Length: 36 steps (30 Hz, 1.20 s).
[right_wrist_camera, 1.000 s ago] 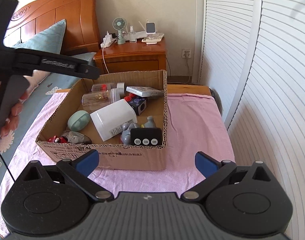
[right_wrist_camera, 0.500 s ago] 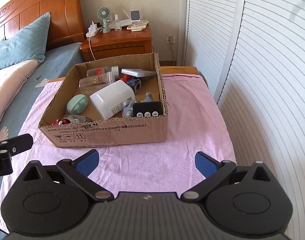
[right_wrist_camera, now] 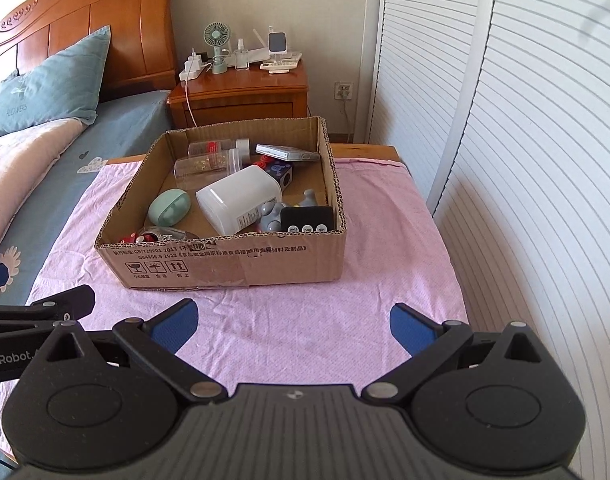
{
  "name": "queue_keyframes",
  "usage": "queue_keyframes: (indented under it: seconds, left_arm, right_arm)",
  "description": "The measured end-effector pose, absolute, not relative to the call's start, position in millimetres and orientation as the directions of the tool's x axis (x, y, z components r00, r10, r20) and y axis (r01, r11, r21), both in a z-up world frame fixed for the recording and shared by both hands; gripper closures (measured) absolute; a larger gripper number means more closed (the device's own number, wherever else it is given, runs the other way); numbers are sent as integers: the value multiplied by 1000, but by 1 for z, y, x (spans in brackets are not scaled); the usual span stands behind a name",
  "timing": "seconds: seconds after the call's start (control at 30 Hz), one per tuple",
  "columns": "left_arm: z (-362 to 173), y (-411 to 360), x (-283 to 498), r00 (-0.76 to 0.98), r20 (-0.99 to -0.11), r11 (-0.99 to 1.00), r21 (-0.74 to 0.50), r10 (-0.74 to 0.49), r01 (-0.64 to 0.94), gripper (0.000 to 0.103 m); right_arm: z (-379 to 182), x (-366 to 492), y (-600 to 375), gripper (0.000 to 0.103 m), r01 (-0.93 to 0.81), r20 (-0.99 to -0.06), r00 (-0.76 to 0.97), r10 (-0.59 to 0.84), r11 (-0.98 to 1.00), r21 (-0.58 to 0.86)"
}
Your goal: Organize rigid objects
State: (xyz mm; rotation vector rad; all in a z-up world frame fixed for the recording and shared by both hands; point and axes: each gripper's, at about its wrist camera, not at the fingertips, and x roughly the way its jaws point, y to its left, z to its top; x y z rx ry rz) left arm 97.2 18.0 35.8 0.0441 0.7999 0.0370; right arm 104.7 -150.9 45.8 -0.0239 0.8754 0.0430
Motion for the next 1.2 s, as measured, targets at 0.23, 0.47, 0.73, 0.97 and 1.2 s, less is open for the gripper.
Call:
queue_keyframes:
  seconds: [0.23, 0.47, 0.73, 0.97, 1.2]
  left_arm:
    - [39, 18, 95, 701, -712, 999, 46, 46, -18, 3]
    - [40, 18, 94, 700, -712, 999, 49, 51, -24, 3]
    - [41, 17, 93, 703, -709, 998, 62, 59, -21, 3]
    - [41, 15, 93, 704, -708, 998, 67, 60, -17, 3]
    - [41, 13, 94, 704, -708, 997, 72, 61, -14, 3]
  right_arm:
    - [46, 103, -150, 0, -48, -765, 644, 28, 999, -4]
    - [46, 103, -150, 0, -48, -765, 644, 26, 999, -6]
    - [46, 103, -150, 0, -49, -765, 644, 26, 999, -7]
    - [46, 103, -151, 0, -46, -764, 644, 27, 999, -3]
    - [46, 103, -154, 0, -43, -764, 645, 27, 999, -1]
